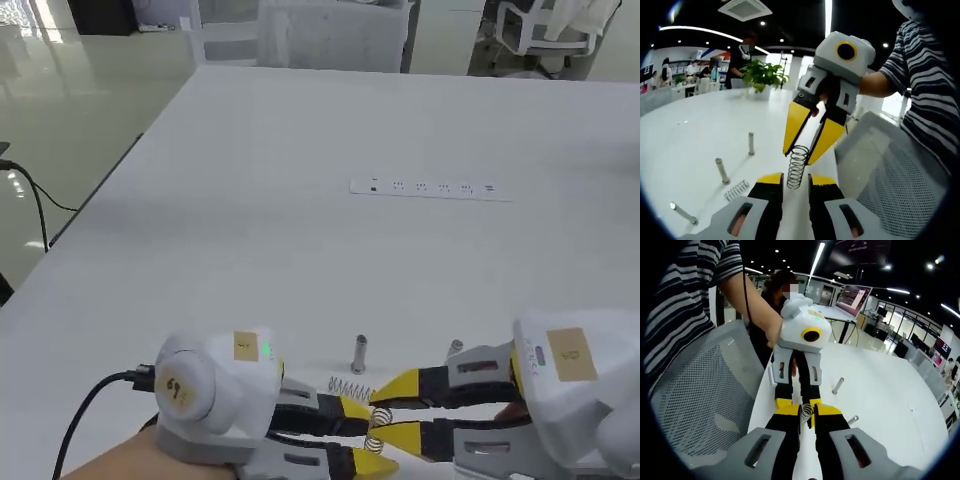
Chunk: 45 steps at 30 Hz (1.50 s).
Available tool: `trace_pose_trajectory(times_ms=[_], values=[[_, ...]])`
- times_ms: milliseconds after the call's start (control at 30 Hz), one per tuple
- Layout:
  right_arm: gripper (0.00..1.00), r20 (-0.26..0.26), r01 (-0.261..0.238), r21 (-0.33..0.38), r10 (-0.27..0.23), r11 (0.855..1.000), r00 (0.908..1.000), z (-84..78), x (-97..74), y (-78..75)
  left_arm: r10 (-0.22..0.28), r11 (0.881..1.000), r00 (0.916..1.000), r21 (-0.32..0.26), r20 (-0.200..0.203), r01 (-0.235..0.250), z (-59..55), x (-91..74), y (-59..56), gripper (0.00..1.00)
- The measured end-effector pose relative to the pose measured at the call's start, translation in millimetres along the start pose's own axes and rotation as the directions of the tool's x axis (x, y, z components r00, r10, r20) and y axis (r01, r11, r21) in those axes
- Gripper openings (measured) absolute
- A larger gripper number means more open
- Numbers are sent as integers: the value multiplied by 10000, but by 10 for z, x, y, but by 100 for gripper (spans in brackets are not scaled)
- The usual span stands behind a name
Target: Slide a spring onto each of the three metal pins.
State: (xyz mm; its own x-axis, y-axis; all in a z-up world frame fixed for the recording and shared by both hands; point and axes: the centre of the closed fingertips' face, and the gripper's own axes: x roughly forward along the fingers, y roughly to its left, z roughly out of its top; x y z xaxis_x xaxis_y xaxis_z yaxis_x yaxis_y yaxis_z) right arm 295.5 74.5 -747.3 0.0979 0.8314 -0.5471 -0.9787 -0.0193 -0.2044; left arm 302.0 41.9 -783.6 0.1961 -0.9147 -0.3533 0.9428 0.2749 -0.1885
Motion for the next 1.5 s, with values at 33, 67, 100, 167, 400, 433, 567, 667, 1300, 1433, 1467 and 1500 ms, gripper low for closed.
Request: trace_pose_trajectory(times_ms=[33,67,100,167,400,433,567,667,1300,1433,1467,1500], values=[[7,-27,-3,30,3,10000,10000,-13,4,-5,58,10000,10000,-29,6,-58,0,-5,10,13],[7,-32,-4,35,4,10000,10000,-15,5,-5,70,10000,10000,-40,11,-70,1,-7,12,15],[7,-55,13,26,-13,10000,10000,-24,6,-10,84,9999,10000,-92,45,-83,5,-14,12,16],[7,-120,24,11,-24,10000,9999,-42,7,-13,186,9996,9998,-196,82,-185,11,-33,21,19],[7,-237,129,-64,-131,9999,9996,-81,5,-38,740,9956,9971,-590,178,-728,-45,-180,97,26],[7,-233,152,-85,-154,9998,9996,-80,4,-44,823,9944,9964,-679,202,-808,-52,-200,112,27],[7,-335,231,-166,-236,9996,9992,-92,9,-61,1145,9890,9927,-987,376,-1104,-58,-256,163,31],[7,-310,257,-157,-262,9995,9992,-88,13,-65,1383,9852,9894,-1079,443,-1329,-60,-275,194,38],[7,-546,1021,-356,-1040,9941,9931,-158,-69,-227,2449,9604,9689,-1457,347,-2376,-185,-618,322,70],[7,-569,1082,-345,-1100,9935,9923,-169,-79,-241,2800,9490,9597,-1578,237,-2729,-232,-722,379,78],[7,-574,1096,-341,-1115,9934,9921,-171,-80,-244,2944,9453,9554,-1540,230,-2876,-237,-747,401,79],[7,-574,1106,-331,-1124,9933,9920,-172,-80,-246,3066,9419,9516,-1520,237,-2996,-240,-771,420,80]])
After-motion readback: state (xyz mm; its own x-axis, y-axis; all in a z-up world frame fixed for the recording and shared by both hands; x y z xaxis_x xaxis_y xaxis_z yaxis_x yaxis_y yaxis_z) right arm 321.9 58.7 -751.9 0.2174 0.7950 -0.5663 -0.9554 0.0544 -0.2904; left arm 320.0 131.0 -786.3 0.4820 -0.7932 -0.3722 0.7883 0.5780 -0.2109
